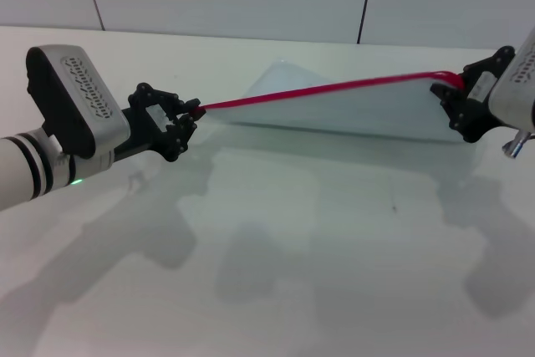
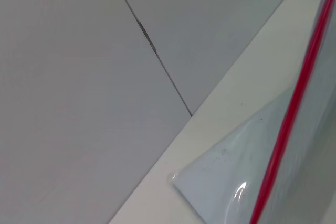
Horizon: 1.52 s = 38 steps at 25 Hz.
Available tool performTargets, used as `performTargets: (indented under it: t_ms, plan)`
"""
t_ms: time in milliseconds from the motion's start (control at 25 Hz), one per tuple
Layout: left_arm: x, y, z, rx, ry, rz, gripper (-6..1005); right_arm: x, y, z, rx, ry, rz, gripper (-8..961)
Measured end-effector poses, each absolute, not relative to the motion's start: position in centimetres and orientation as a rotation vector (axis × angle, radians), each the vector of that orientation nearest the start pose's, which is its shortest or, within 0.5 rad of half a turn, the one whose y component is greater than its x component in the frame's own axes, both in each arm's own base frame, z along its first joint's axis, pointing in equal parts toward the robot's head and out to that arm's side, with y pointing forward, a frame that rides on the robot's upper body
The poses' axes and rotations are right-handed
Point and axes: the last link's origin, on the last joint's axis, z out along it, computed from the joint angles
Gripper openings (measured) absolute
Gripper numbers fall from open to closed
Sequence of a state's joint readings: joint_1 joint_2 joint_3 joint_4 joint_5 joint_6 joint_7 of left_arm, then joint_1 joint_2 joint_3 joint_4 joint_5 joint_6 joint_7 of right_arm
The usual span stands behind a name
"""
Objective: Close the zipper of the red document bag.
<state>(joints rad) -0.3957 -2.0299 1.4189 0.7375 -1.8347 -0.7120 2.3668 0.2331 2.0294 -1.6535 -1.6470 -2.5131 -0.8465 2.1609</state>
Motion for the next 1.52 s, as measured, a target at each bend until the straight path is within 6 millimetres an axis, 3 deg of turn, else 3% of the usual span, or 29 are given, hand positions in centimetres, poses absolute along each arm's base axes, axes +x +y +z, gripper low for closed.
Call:
performTargets:
  t_ms: [600, 760, 960, 1000, 1240, 1520]
  plan:
    - [-26.6, 38.8, -0.9, -2.23, -0.09, -0.316, 129, 19.1, 36.2, 3.7, -2.232, 0.18, -0.219, 144]
    - [-26.1, 38.9, -0.9, -2.218, -0.09, -0.359, 131, 18.9, 35.6, 4.5, -2.202, 0.179, -0.197, 306]
    - [-25.0, 38.8, -0.1, -2.181, -0.126, -0.51, 351, 17.9, 34.8, 5.5, -2.142, 0.207, -0.017, 537]
    - [-24.9, 38.6, 0.3, -2.155, -0.148, -0.56, 372, 17.6, 34.8, 5.2, -2.117, 0.226, 0.101, 585]
    - [-25.2, 36.0, 3.2, -1.951, -0.158, -0.847, 478, 16.9, 35.2, 2.7, -2.022, 0.268, 0.357, 610]
    - [-26.7, 34.5, 3.3, -1.8, -0.199, -0.936, 474, 20.0, 36.8, -0.1, -1.827, 0.421, 0.436, 614]
